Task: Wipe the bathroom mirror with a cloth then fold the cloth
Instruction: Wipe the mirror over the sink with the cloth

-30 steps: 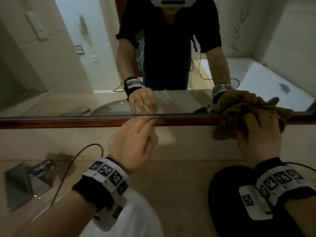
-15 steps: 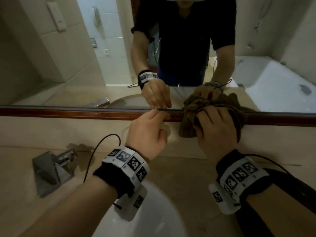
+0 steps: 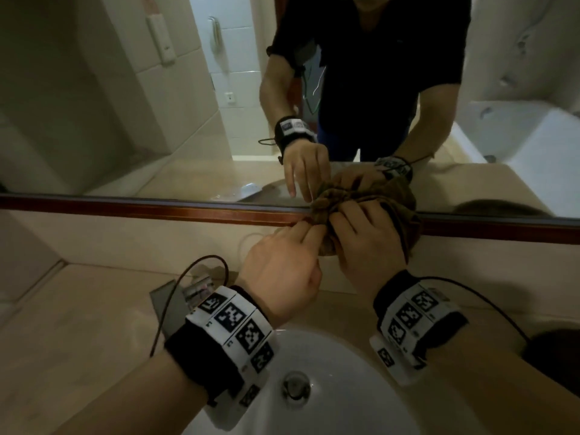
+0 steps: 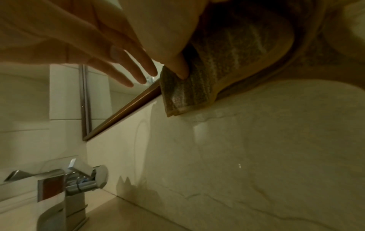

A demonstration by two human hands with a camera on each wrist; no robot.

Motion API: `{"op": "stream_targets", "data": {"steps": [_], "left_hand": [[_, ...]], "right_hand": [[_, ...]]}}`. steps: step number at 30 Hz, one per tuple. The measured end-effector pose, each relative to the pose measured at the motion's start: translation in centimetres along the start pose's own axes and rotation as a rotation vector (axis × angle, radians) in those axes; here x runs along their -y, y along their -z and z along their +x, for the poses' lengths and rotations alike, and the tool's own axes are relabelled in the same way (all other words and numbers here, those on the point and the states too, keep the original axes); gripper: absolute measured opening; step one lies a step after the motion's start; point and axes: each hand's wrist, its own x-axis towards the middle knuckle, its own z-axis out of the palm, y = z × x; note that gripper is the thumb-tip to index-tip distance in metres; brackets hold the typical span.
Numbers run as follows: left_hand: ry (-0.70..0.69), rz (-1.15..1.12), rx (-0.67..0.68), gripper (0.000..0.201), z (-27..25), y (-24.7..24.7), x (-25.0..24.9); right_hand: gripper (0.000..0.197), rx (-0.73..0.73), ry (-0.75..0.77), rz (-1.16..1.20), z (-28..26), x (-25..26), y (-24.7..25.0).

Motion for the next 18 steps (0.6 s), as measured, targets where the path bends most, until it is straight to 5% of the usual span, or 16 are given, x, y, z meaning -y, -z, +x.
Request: {"op": "stream_targets", "data": {"steps": [7,13,18], "left_hand": [[0.025,-0.136,-0.024,0.024,-1.6,1.1,7.7],[0.069,-0.155,0.002,0.012,-3.2,2.4,14.8],[0.082,-0.173,-0.007,0.026,-5.9,1.4,19.2]], "right_hand": [[0.01,-0.004,0.075,0.024,4.3,6.6,-3.3],[0.024,0.023,0.109,0.06,8.1,13.1,-6.2],[0.024,0.096,0.124,0.071,10.9,18.2,-8.0]]}}
